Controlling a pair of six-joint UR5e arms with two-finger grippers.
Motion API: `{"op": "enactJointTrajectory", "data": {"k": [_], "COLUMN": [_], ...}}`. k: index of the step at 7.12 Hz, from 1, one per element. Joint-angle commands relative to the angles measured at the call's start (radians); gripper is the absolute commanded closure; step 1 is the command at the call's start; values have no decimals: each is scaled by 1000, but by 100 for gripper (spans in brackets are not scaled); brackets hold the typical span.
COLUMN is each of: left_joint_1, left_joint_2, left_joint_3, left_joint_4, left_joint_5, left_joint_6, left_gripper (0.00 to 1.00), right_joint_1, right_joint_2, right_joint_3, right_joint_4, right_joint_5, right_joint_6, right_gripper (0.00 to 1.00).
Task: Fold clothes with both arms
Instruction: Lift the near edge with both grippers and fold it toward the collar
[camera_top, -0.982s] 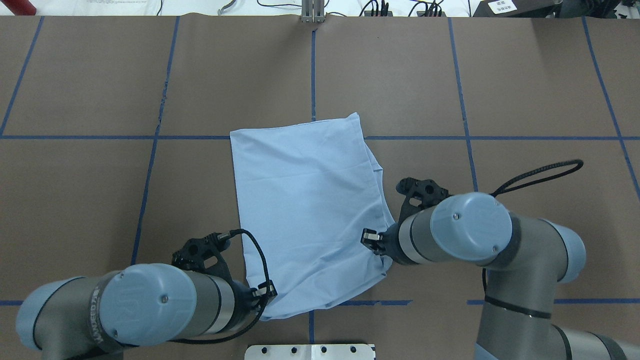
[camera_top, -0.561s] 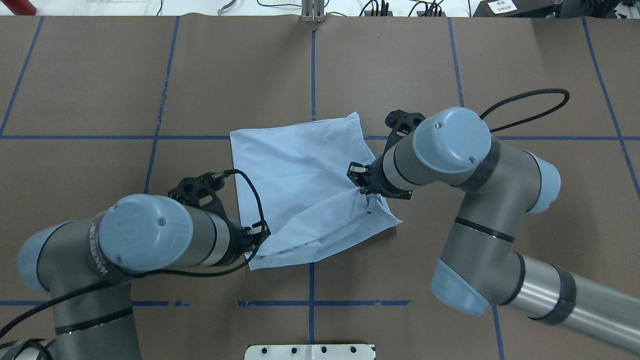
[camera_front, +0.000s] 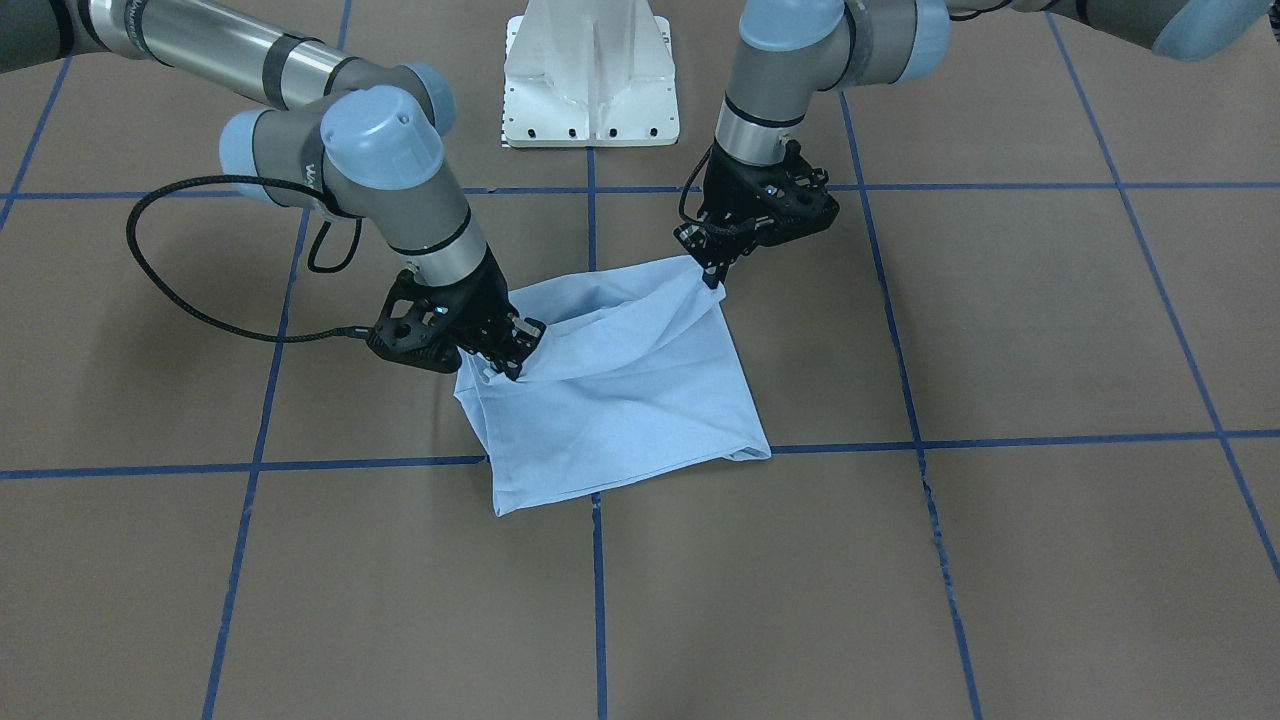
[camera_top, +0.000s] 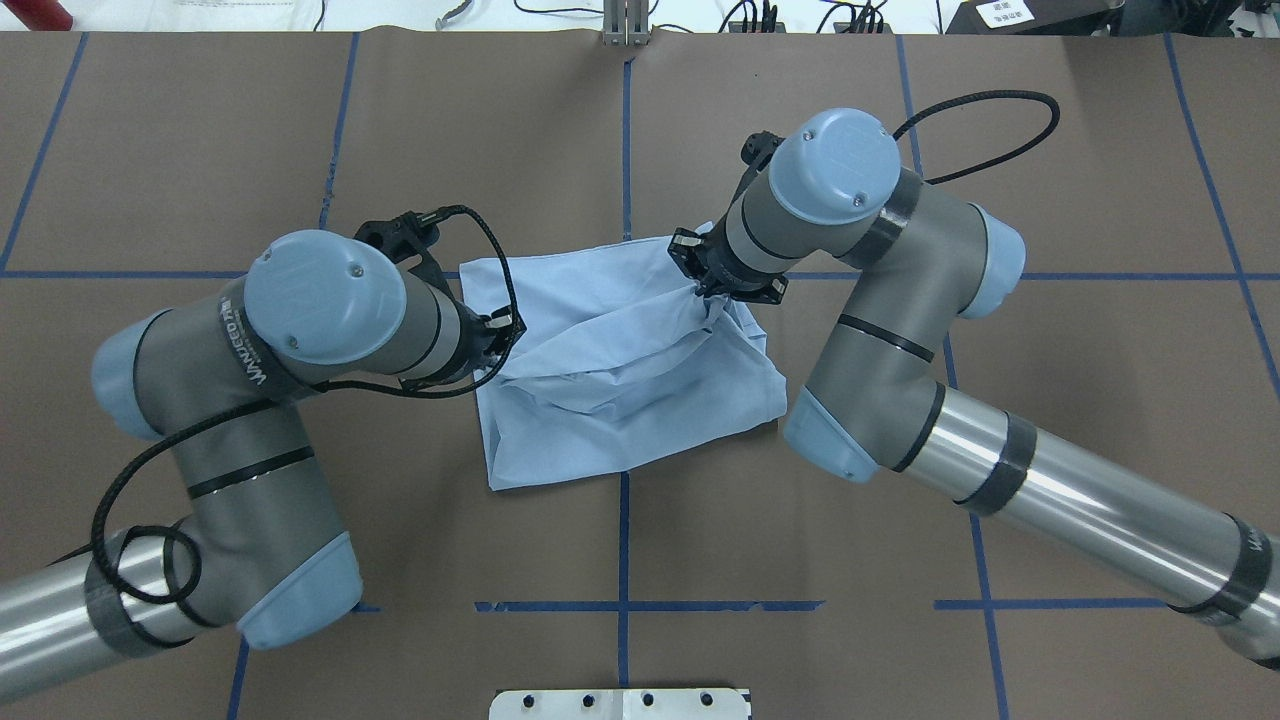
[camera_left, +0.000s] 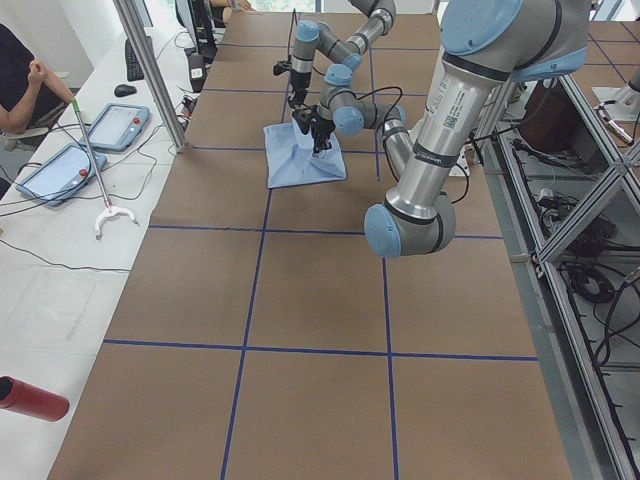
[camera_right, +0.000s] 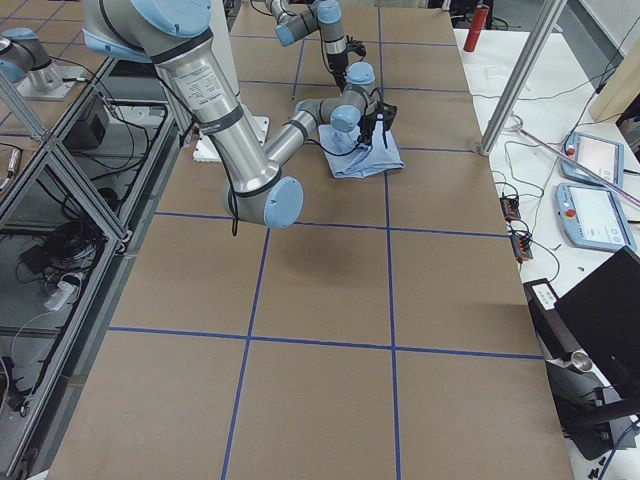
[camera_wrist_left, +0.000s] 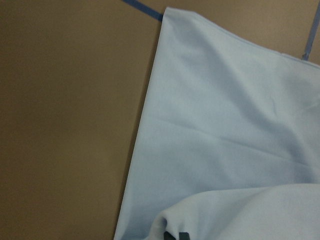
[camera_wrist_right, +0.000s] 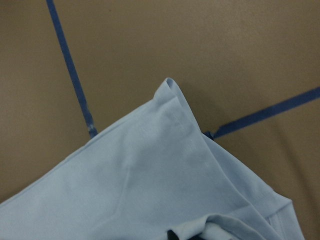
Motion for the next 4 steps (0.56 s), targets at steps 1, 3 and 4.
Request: {"op": "enactJointTrajectory", "data": {"k": [1,3,4], "left_joint_1": [-106,-240,-243], "left_joint_2": [-91,-115,-118], "left_joint_3": [296,457,456], "left_joint_4": [-192,-309,-310], "left_joint_5": [4,1,0], "left_joint_6": [37,252,270], "left_gripper": [54,0,0], "right_joint_1": [52,121,140], "right_joint_2": [141,177,178], "right_joint_3": [-238,-329,-349], "right_joint_4": [8,8,8], "right_joint_5": [22,22,26], "right_joint_6": [-46,-203,-231], "right_gripper": [79,0,0]}}
